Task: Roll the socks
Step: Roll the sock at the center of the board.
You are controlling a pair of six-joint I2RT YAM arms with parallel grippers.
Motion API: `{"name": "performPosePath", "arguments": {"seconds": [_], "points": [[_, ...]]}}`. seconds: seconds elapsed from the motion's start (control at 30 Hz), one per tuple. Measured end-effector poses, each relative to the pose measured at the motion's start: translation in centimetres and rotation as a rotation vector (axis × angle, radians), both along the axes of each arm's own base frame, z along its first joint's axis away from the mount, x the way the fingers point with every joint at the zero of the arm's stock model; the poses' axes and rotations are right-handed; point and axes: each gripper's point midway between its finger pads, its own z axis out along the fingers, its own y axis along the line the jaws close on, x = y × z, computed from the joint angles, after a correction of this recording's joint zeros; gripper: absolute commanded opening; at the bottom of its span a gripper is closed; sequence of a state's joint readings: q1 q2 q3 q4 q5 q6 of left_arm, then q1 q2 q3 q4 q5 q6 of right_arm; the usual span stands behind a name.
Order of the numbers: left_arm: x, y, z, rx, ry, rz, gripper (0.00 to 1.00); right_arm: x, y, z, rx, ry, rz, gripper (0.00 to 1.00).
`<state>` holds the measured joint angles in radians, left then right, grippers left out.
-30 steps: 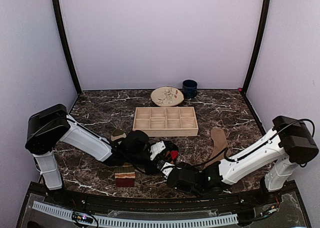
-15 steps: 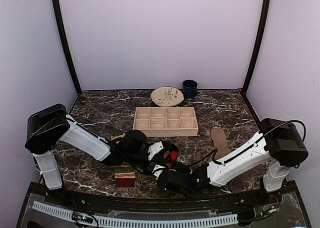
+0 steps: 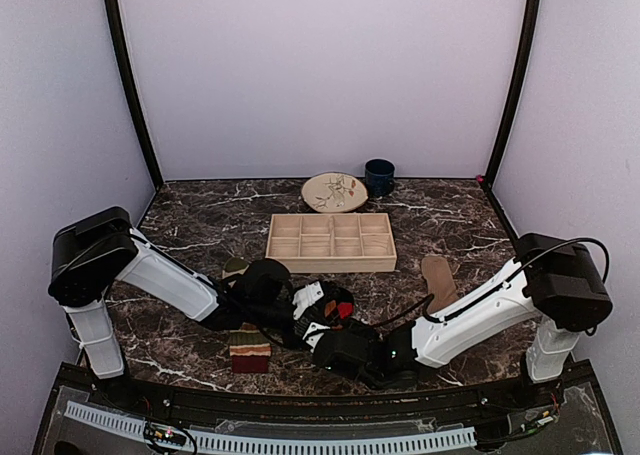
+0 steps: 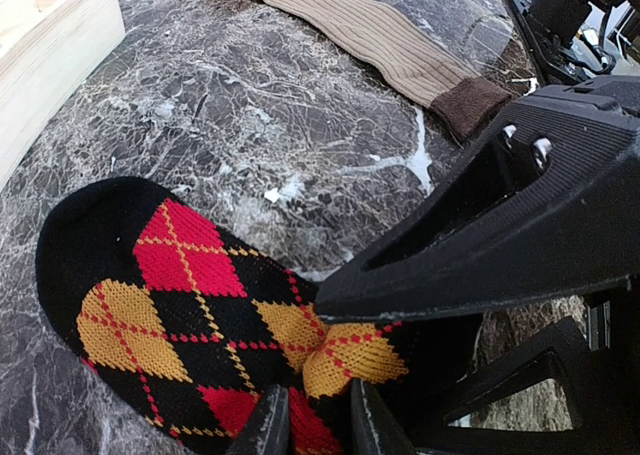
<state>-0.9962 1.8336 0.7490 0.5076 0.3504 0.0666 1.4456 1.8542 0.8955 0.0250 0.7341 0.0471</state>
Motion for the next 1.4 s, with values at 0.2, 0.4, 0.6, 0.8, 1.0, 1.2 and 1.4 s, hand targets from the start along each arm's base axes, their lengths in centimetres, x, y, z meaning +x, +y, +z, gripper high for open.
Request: {"name": "performPosePath", "arguments": {"seconds": [0.2, 0.4, 0.6, 0.8, 1.0, 1.2, 1.4], "points": [[0.1, 0.1, 0.0, 0.001, 0.000, 0.002, 0.24, 0.1, -0.1, -0.1, 0.019, 0.010, -0.012, 0.63], [0.2, 0.2, 0.0, 0.002, 0.000, 0.005, 0.24, 0.2, -0.2, -0.3, 0.031, 0.038, -0.018, 0.49], [0.4, 0.5, -0.1, 0.007, -0.003, 0.012, 0.23, 0.4, -0.3, -0.7, 0.039, 0.072, -0.023, 0.31], [0.6, 0.8, -0.1, 0.011, -0.009, 0.021, 0.24, 0.6, 0.0, -0.9, 0.056, 0.103, -0.024, 0.17], [0.9, 1.0, 0.0, 0.017, -0.019, 0.035, 0.31, 0.6, 0.1, -0.9, 0.069, 0.120, -0.030, 0.10], [1.4, 1.6, 0.4, 0.024, -0.043, 0.083, 0.39, 1.0, 0.1, -0.9, 0.076, 0.146, -0.035, 0.07], [2.1, 2.2, 0.8, 0.027, -0.059, 0.140, 0.40, 0.8, 0.3, -0.8, 0.093, 0.183, -0.025, 0.05]]}}
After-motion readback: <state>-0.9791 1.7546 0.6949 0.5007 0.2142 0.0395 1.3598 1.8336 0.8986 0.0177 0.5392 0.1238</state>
